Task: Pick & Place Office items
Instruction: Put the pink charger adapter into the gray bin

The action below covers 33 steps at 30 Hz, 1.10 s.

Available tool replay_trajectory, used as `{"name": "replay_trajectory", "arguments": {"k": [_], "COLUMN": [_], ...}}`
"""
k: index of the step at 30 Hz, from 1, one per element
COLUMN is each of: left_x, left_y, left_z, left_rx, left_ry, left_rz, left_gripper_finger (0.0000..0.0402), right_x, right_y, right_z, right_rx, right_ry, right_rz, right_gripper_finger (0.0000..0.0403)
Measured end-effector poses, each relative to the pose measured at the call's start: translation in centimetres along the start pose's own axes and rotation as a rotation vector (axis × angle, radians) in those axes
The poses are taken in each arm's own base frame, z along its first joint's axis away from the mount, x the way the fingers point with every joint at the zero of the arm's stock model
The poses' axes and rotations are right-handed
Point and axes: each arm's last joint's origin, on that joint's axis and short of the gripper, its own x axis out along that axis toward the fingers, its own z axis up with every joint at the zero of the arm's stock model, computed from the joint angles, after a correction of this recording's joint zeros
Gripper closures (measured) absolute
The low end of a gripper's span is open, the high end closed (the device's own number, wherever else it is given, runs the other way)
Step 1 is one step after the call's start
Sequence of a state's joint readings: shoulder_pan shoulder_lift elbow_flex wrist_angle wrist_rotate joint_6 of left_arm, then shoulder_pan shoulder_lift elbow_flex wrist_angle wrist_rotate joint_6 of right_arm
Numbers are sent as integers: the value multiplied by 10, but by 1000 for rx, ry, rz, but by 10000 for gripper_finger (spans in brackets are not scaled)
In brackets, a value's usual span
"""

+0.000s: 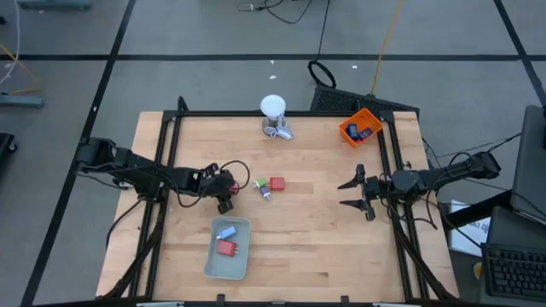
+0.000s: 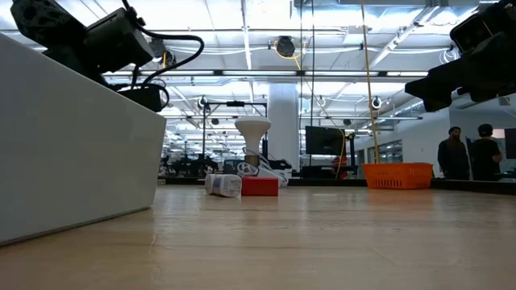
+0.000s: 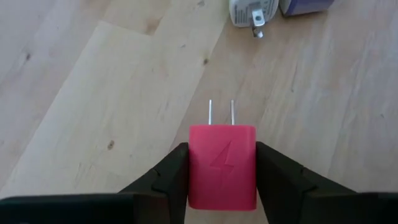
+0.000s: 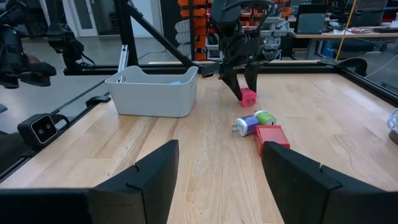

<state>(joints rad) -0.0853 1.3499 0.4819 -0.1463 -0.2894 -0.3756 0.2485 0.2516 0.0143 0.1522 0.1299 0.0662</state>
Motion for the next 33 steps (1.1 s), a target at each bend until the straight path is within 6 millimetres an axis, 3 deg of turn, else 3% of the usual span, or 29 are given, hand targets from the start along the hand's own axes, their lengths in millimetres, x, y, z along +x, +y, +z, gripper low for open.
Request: {"name": "replay_trajectory", "arguments": {"k": [8,14,29,33], "left_x": [0,0,-3,-11], "left_y": [0,0,-4,-8], "left_z": [-1,-1,11,19], "left_rx": [-4,-52,-108,-112], "left_ry": [8,6,-122,-166], "left_rz": [3,5,-30,-59], "left_gripper_finger": [218,257,247,253], "right_x": [0,0,0,0], "right_y": [0,0,0,0], "right_z": [0,0,0,0], "right_rx": [0,0,0,0], "right_ry": [0,0,1,1], "right_rz": [0,0,0,0], "right_gripper_finger": [183,183,183,183]}}
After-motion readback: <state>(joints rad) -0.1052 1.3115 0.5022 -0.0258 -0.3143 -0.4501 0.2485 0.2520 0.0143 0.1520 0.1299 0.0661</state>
